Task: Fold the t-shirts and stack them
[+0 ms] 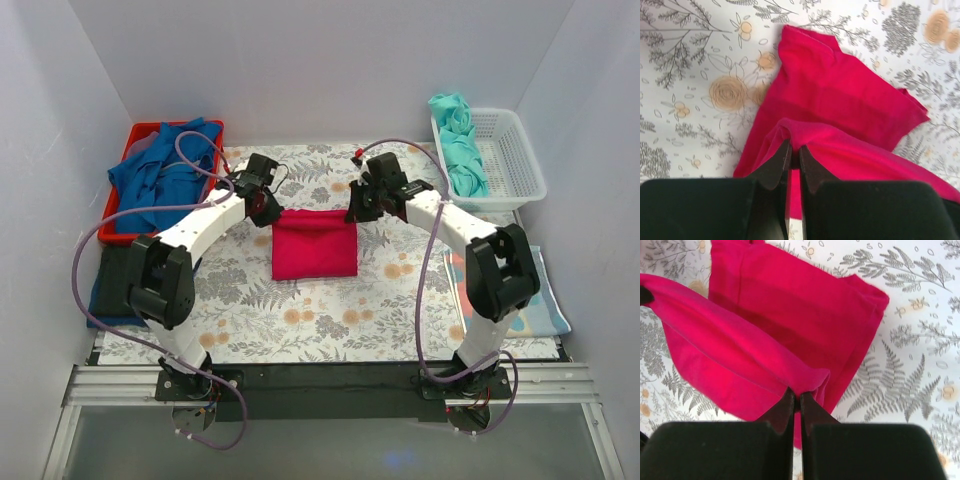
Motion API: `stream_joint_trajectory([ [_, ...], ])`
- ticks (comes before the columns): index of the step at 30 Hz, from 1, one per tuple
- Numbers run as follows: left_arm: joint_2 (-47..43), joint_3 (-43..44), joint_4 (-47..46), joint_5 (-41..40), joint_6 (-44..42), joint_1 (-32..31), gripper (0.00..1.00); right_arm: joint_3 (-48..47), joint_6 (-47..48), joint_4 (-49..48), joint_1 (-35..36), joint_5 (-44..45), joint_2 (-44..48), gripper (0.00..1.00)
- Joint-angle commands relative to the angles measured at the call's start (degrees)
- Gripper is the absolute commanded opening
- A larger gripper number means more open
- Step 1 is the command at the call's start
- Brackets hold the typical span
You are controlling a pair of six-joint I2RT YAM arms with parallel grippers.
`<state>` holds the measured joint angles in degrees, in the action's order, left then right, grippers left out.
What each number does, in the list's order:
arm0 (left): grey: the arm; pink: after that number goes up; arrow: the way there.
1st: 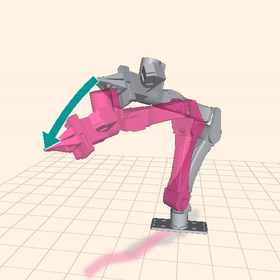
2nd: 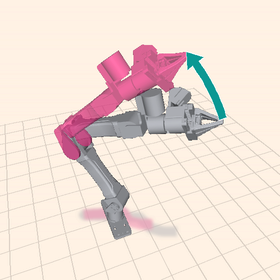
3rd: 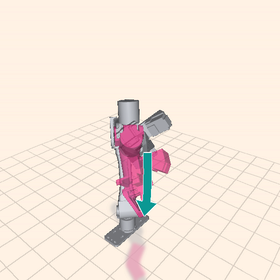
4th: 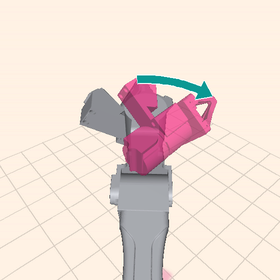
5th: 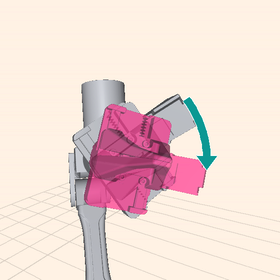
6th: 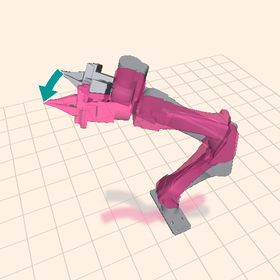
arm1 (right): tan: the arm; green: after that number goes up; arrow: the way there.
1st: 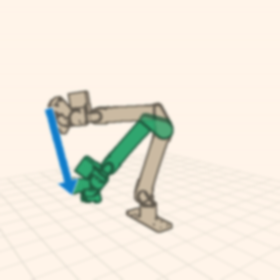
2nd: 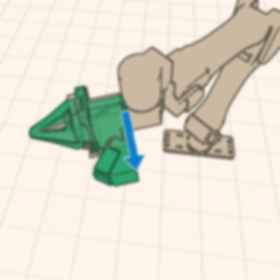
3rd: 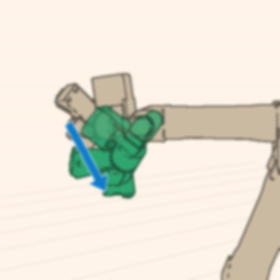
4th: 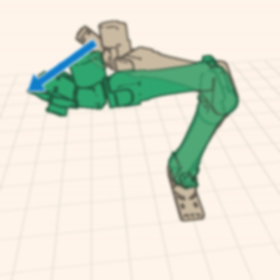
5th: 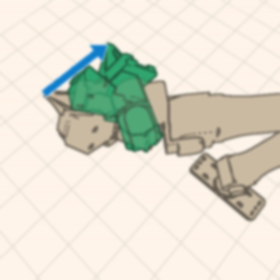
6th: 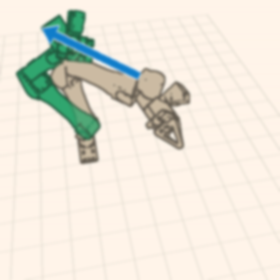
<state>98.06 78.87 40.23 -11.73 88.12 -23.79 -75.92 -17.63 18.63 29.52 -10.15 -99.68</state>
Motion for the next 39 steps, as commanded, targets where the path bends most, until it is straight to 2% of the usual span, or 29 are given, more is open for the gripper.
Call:
stream_joint_trajectory([
  [1,3.4,3.8,-2.2,-1.3,-3.7,2.0,0.0,-8.4,1.1,-1.9,-1.4,-2.3,-7.1,0.01],
  [5,9.6,9.9,-3.3,0.9,-7.1,3.5,0.0,-14.2,0.6,-1.1,-2.5,-3.3,-12.9,0.01],
  [6,12.0,11.6,-3.2,1.1,-8.1,4.0,0.04,-15.1,0.5,-1.0,-3.1,-3.3,-14.2,0.05],
  [7,12.8,13.2,-3.5,1.9,-9.1,4.4,0.12,-16.3,0.3,-0.7,-3.3,-3.4,-14.8,0.15],
  [8,13.7,15.1,-3.1,1.3,-9.6,4.6,0.27,-18.4,0.4,0.0,-3.7,-3.3,-15.2,0.2],
  [9,14.3,19.0,-3.2,1.3,-11.4,4.6,0.35,-19.6,0.4,0.4,-4.2,-3.3,-15.7,0.25],
  [10,15.6,21.2,-3.1,1.5,-12.1,4.8,0.38,-20.6,0.5,0.8,-4.6,-3.3,-15.8,0.3],
  [12,16.8,28.3,-0.3,0.5,-12.9,4.8,0.42,-22.7,0.6,1.7,-5.1,-2.7,-15.4,0.34],
  [15,17.9,32.0,2.9,-0.7,-14.3,4.8,0.43,-24.2,1.6,2.7,-5.2,-1.3,-14.0,0.38],
  [17,16.4,30.2,2.7,0.0,-14.6,4.8,0.43,-24.1,1.5,2.9,-5.2,-2.1,-13.2,0.4],
  [21,12.6,21.9,1.7,4.9,-13.9,4.2,0.41,-20.8,0.8,3.4,-4.4,-5.6,-11.4,0.39],
  [25,8.7,9.4,-1.3,8.9,-12.9,3.3,0.38,-13.0,1.1,2.2,-2.1,-5.7,-9.7,0.38],
  [29,7.6,3.8,-3.8,10.3,-11.2,2.7,0.37,-10.0,0.1,-0.3,-1.1,-6.4,-10.6,0.38],
  [35,12.7,6.0,-4.5,7.8,-10.5,2.7,0.36,-16.4,0.8,-1.0,-1.1,-5.7,-18.0,0.37],
  [39,17.4,13.3,-4.5,6.5,-11.7,3.0,0.37,-22.6,0.8,-0.6,-1.9,-4.7,-23.0,0.37],
])
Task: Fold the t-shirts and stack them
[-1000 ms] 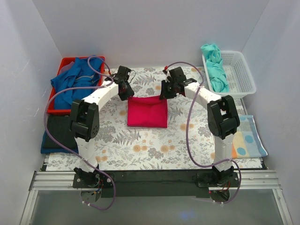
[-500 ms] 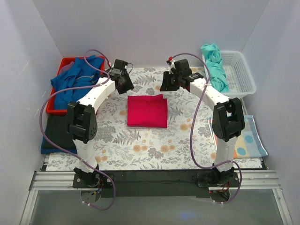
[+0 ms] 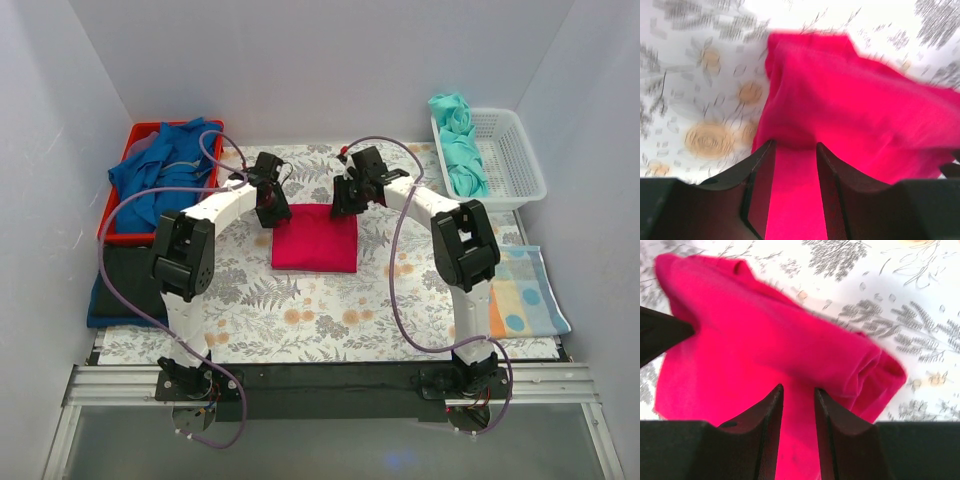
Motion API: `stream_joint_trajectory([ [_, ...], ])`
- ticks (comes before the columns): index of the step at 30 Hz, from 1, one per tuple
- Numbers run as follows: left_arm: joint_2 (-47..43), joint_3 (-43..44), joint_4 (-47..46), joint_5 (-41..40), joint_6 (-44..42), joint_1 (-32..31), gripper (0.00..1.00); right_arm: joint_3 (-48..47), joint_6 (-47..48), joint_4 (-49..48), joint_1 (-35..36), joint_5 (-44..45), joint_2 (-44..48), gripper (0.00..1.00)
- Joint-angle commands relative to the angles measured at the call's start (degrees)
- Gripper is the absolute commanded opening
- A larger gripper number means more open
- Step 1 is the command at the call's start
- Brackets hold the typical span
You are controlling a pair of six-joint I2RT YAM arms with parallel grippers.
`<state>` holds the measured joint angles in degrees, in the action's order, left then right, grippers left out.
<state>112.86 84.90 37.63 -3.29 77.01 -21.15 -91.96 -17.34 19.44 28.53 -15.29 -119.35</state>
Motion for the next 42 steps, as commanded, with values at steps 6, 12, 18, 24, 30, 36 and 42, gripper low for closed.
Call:
stream_joint_trajectory([
  [6,12.1,17.4,0.6,-1.8,-4.4,0.4,0.36,-14.7,-0.8,0.9,-3.1,1.8,-9.5,0.36],
  [12,17.6,22.4,2.8,-2.5,-6.2,0.6,0.37,-17.3,-0.3,3.8,-5.0,2.9,-11.7,0.36],
  [18,16.2,22.8,2.4,-2.8,-7.6,0.7,0.37,-13.9,0.6,4.8,-5.9,4.5,-8.4,0.35],
  [24,9.6,23.6,1.6,-3.9,-8.3,0.8,0.4,-8.3,2.0,4.8,-5.9,7.5,-0.1,0.36],
  [30,3.3,18.5,5.1,-4.4,-7.2,0.8,0.43,0.2,2.3,4.7,-5.9,7.6,9.5,0.46],
  [36,-4.8,4.6,0.7,0.0,-8.6,2.2,0.45,9.1,2.6,4.2,-5.8,4.3,17.4,0.5],
  [42,-9.3,-4.6,-5.1,12.6,-16.5,5.1,0.48,15.4,2.5,3.3,-5.4,2.8,23.5,0.51],
])
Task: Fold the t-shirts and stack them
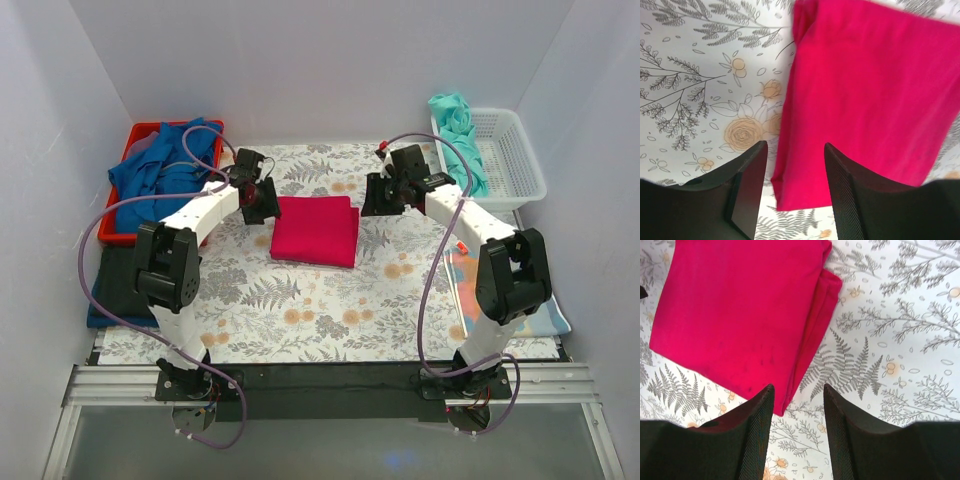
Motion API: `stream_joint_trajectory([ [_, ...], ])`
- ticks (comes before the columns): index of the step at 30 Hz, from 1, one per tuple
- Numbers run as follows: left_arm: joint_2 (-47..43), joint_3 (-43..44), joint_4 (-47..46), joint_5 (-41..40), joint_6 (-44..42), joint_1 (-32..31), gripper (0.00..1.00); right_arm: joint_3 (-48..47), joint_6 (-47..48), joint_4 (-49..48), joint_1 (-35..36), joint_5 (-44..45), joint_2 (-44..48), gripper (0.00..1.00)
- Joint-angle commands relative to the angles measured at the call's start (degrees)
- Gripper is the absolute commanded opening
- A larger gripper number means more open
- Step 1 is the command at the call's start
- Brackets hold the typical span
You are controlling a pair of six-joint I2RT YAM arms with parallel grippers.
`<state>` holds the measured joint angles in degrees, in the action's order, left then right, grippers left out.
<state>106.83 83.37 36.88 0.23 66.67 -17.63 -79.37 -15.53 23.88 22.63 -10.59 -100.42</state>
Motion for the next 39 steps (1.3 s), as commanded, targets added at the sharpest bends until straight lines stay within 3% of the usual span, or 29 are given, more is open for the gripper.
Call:
stream_joint_trajectory([
  [1,-3.3,-3.2,-4.5,11.4,-7.2,2.0,0.48,4.0,0.6,-1.3,0.6,-1.9,5.1,0.51],
  [10,1.1,-7.7,-9.8,26.2,-7.7,10.3,0.49,8.3,0.2,-1.5,1.0,-1.7,9.2,0.52],
  [13,2.3,-8.5,-10.0,25.9,-7.8,10.4,0.49,9.1,0.2,-1.7,1.0,-1.4,10.0,0.52],
  [23,7.3,-12.0,-17.5,38.5,-3.2,10.6,0.49,9.9,0.4,-1.9,1.0,-1.7,10.2,0.52],
  [27,7.2,-12.3,-18.0,38.4,-1.9,10.6,0.49,10.3,0.3,-2.1,1.0,-1.6,10.6,0.52],
  [33,3.0,-12.1,-14.6,27.5,-2.5,10.8,0.49,11.3,0.3,-2.5,1.0,-1.5,10.9,0.52],
  [39,-0.7,-11.0,-13.0,29.4,-3.7,10.8,0.5,12.0,-0.2,-3.2,1.0,-2.1,10.6,0.52],
])
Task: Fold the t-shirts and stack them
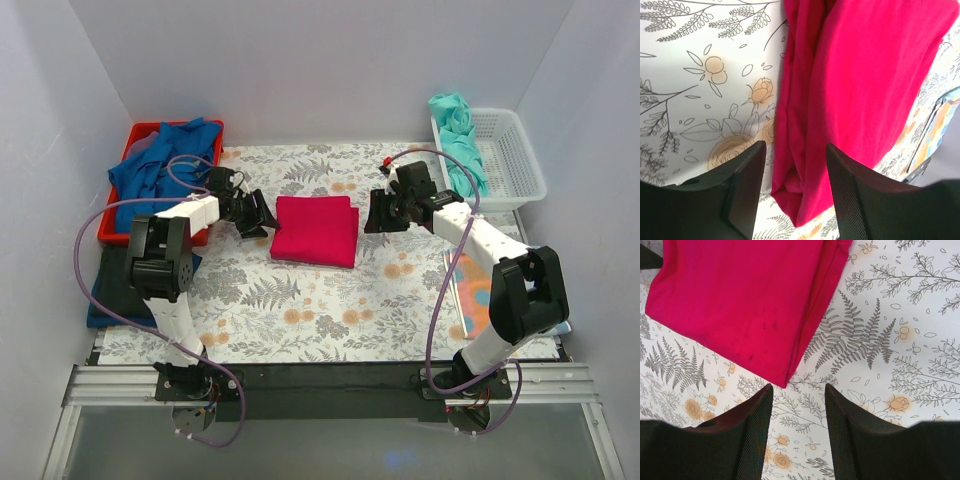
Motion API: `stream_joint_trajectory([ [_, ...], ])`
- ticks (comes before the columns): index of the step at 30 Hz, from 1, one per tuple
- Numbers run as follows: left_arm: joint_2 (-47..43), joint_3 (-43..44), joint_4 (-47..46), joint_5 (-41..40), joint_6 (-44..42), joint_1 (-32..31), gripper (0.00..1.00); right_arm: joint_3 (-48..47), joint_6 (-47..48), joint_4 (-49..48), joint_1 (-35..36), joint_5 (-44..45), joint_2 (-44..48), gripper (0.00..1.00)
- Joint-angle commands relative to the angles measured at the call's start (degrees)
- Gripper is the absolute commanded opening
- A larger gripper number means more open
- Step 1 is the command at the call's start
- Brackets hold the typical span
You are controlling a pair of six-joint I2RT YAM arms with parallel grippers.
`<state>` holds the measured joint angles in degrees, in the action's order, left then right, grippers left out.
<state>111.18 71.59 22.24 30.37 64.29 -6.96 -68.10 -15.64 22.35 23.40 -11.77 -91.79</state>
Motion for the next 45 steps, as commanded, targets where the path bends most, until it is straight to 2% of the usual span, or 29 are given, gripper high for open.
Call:
stream_joint_trajectory([
  [1,-5.3,0.8,1.8,-0.6,-1.1,0.1,0.5,0.8,-0.4,-1.8,0.2,-1.0,2.0,0.52],
  [19,-7.6,2.8,1.8,4.7,-1.4,0.1,0.52,0.9,-1.5,-2.0,0.9,-0.7,1.3,0.52],
  [20,-7.1,2.9,2.0,6.0,-1.9,0.1,0.56,0.8,-1.5,-2.0,0.9,-0.8,1.1,0.52],
  [21,-6.4,3.1,2.1,6.2,-2.1,0.0,0.69,0.5,-1.5,-2.0,0.9,-0.7,1.0,0.52],
  [25,-3.5,3.2,2.7,5.1,-3.1,0.0,0.7,0.1,-1.5,-2.0,1.0,-0.4,0.8,0.52],
  [37,5.6,4.4,0.7,3.0,-2.1,-0.9,0.7,0.1,-1.2,-1.9,1.1,-0.2,0.1,0.52],
  [43,10.7,6.3,1.9,0.2,-2.0,-4.5,0.62,0.3,-1.1,-1.8,1.1,0.8,0.3,0.52],
  [45,11.6,6.6,2.9,-1.4,-2.1,-6.7,0.56,0.4,-1.5,-1.8,1.1,1.0,0.3,0.52],
])
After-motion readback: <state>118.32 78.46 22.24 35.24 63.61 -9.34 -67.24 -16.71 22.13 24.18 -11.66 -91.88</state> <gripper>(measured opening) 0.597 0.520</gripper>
